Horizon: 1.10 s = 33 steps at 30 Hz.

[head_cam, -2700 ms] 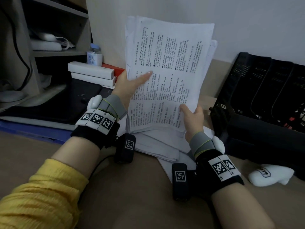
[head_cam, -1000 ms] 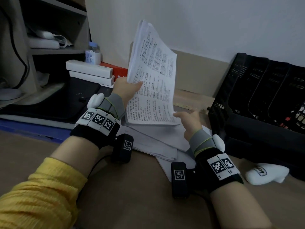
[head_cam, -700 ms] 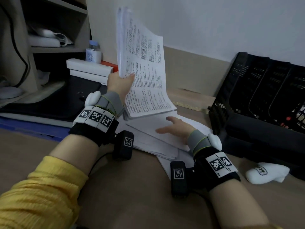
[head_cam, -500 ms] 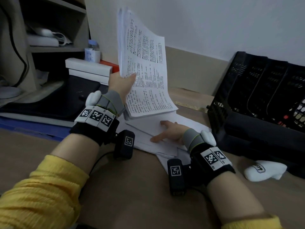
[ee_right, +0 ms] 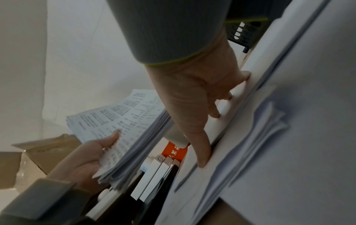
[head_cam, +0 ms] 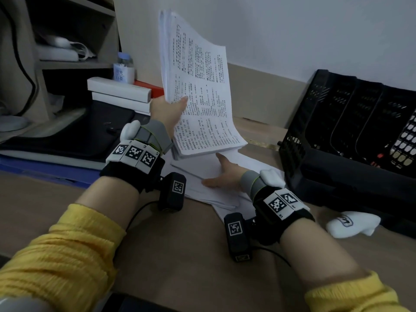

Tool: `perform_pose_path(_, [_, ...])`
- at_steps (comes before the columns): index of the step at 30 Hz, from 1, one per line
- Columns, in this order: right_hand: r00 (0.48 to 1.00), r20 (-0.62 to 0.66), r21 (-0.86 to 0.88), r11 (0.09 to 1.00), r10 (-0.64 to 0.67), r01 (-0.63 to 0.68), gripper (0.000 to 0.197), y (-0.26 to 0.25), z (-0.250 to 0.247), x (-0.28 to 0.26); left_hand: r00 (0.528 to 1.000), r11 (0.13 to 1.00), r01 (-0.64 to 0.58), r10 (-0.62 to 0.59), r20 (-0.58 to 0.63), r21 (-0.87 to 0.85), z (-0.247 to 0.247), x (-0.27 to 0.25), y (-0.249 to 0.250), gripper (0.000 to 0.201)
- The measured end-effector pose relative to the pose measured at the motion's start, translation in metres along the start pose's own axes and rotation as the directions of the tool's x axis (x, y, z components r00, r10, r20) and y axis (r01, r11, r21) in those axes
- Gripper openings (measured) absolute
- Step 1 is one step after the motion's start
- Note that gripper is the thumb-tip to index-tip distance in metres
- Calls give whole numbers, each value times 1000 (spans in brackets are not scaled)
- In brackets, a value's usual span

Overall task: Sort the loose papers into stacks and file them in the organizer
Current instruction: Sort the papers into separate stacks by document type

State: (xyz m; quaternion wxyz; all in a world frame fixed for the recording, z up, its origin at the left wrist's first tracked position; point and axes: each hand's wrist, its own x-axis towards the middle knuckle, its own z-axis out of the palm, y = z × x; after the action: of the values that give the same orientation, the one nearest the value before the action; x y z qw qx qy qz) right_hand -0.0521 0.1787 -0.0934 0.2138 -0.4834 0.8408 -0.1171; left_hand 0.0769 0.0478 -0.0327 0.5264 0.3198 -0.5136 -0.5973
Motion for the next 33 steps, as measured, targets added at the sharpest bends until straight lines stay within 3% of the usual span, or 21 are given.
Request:
perform_pose_path(10, [974, -67, -341, 923, -215, 181, 90, -11, -5, 0, 1000, 1000, 15, -15, 24, -17, 1, 1, 0, 32])
perform_pose_path(19, [976, 60, -550, 809, -208, 207, 82, -31, -7, -4, 1000, 998, 12, -11, 19, -55, 1, 3, 0, 32])
perform_pose_path(21, [974, 66, -586, 782, -216, 213, 73, -34, -5, -4, 1000, 998, 12, -11, 12, -58, 2, 3, -1, 33])
perform_pose_path(25, [962, -68, -631, 758, -264, 163, 46, -33, -6, 0, 1000, 998, 10, -9, 10, -63, 2, 3, 0, 31])
perform_pose_path(33, [979, -187, -495, 868, -80, -24, 32, -19, -13, -2, 1000, 994, -11, 8, -22, -108, 0, 5, 3, 32])
